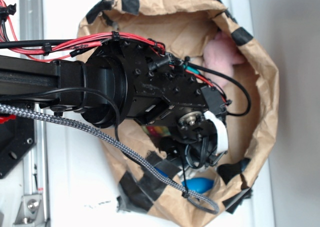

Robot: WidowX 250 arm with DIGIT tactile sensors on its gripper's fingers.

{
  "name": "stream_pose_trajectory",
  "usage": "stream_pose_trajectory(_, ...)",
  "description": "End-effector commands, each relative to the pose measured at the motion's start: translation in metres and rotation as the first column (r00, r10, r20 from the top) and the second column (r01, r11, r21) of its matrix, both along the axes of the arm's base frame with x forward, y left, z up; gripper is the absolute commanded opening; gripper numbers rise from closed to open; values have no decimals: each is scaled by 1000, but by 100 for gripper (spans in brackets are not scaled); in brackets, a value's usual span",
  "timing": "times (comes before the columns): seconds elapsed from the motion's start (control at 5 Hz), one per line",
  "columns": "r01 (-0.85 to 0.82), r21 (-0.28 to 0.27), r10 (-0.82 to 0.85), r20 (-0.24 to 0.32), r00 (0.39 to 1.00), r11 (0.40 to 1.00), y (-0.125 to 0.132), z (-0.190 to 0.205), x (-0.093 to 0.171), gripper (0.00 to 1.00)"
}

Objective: Grab the white paper.

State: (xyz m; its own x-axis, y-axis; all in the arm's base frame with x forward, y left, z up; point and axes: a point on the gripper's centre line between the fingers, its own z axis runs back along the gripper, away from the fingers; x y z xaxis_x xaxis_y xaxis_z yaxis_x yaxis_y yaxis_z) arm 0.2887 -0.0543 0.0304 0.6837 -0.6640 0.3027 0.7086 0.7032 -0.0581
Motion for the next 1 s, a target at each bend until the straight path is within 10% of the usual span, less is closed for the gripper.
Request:
stream_pose_trajectory(0.0,-267,-27,267,164,950,963,26,90,1,0)
stream_pose_trajectory(0.4,-639,32,635,81,768,769,57,163,-16,0)
stream_pose_trajectory(0.8,-835,54,826,122,550,548,42,157,-38,0)
